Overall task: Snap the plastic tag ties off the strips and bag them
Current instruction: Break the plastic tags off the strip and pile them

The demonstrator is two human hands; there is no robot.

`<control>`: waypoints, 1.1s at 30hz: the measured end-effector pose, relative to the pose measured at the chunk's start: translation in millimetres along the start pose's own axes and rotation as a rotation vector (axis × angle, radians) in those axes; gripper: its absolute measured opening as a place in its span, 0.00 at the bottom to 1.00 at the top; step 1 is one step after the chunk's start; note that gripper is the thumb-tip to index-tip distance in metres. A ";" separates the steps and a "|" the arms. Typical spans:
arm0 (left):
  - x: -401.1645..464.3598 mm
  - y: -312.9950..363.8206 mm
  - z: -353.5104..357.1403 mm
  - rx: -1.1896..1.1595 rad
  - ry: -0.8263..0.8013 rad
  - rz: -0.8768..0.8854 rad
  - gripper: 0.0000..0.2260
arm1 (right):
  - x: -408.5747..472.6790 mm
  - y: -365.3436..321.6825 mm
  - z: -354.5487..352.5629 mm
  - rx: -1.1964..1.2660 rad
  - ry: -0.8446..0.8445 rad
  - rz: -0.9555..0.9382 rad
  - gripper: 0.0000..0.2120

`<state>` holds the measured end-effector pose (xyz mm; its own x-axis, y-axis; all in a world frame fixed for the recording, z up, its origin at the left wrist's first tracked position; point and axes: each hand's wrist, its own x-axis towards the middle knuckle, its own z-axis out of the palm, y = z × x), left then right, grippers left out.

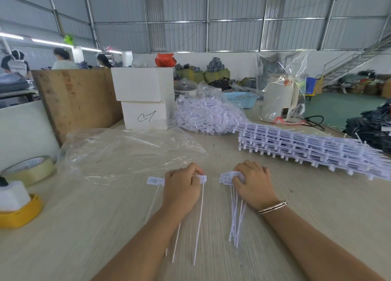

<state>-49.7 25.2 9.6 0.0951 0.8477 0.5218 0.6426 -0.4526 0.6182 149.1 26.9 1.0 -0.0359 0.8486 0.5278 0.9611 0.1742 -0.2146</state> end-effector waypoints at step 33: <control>0.9 2.1 -0.3 -0.251 -0.313 -0.172 0.15 | -7.4 -26.0 -10.6 0.549 -0.167 -0.143 0.12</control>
<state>-48.5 24.9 11.6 0.2537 0.9422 0.2187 0.4679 -0.3174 0.8248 127.2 10.9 11.3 -0.2403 0.8568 0.4562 0.6623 0.4883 -0.5682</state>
